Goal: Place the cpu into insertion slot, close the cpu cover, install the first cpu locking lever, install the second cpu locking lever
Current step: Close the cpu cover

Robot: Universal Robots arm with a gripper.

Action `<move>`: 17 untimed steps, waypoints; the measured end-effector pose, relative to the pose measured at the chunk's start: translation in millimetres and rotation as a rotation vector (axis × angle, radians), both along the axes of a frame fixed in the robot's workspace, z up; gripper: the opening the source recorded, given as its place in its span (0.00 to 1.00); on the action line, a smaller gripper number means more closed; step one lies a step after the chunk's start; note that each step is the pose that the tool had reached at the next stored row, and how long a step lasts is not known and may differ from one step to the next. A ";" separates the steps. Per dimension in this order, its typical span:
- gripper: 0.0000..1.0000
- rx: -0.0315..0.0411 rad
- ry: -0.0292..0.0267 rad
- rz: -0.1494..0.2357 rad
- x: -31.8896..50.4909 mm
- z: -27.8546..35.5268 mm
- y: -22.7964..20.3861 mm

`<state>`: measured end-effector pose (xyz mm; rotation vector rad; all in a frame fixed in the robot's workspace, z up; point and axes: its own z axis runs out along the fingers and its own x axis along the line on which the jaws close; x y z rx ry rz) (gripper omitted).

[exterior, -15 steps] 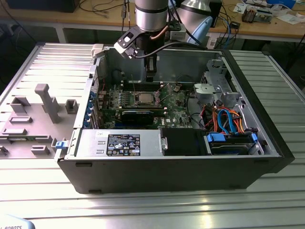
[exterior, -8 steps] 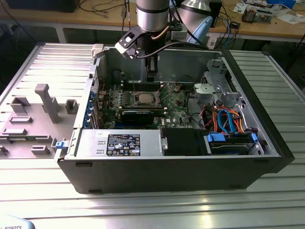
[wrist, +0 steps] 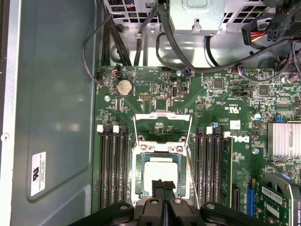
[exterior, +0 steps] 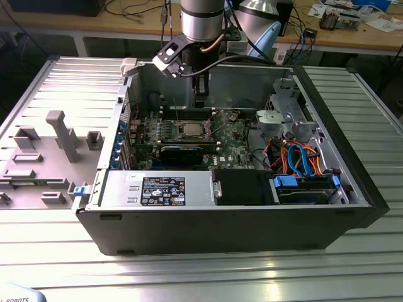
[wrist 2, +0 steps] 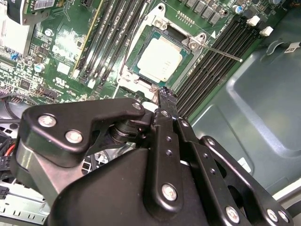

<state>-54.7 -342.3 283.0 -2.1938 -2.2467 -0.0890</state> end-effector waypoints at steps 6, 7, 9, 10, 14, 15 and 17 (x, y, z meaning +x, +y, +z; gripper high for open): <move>0.11 0.0000 0.0000 0.000 2.2 0.0 0.1; 0.11 0.0000 0.0000 0.000 2.7 0.0 0.1; 0.11 0.0000 0.0000 0.000 4.0 0.0 0.1; 0.11 0.0000 0.0000 0.000 4.6 0.0 0.1; 0.11 0.0000 0.0000 0.000 6.7 0.0 0.1; 0.11 0.0000 0.0000 0.000 7.1 0.0 0.1; 0.11 0.0000 0.0000 0.000 7.9 0.0 0.1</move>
